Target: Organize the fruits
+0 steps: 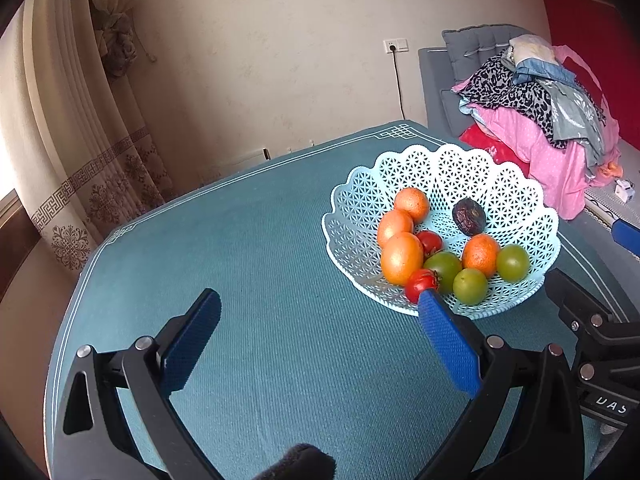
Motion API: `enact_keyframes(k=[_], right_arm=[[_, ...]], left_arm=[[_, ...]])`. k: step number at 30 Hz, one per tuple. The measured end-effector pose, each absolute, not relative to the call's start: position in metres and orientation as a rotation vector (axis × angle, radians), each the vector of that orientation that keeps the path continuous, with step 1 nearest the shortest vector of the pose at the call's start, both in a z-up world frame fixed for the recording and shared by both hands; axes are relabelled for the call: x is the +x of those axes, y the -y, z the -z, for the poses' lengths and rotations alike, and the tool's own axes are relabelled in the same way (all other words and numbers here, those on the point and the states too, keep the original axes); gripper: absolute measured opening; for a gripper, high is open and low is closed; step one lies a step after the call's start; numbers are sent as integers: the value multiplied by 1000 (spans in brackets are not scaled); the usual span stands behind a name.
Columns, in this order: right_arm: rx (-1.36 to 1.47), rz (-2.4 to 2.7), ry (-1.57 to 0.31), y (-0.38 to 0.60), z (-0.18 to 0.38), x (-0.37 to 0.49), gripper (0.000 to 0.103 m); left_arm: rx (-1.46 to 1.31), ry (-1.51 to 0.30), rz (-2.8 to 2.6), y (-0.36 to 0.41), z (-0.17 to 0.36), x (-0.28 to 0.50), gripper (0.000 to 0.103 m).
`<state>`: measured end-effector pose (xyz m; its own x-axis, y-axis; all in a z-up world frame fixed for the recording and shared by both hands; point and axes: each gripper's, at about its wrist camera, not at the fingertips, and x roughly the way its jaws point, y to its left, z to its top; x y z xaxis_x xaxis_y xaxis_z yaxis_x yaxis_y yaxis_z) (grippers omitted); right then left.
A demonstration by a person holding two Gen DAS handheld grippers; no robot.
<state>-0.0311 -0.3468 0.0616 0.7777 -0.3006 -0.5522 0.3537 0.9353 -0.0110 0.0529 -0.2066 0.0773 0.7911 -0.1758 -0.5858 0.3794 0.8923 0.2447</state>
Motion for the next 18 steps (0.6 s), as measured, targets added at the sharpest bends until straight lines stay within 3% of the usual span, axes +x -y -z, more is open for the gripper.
enact_keyframes(k=[18], right_arm=[[98, 359, -594, 349, -56, -32, 98]], left_arm=[[398, -558, 323, 216, -77, 47, 100]])
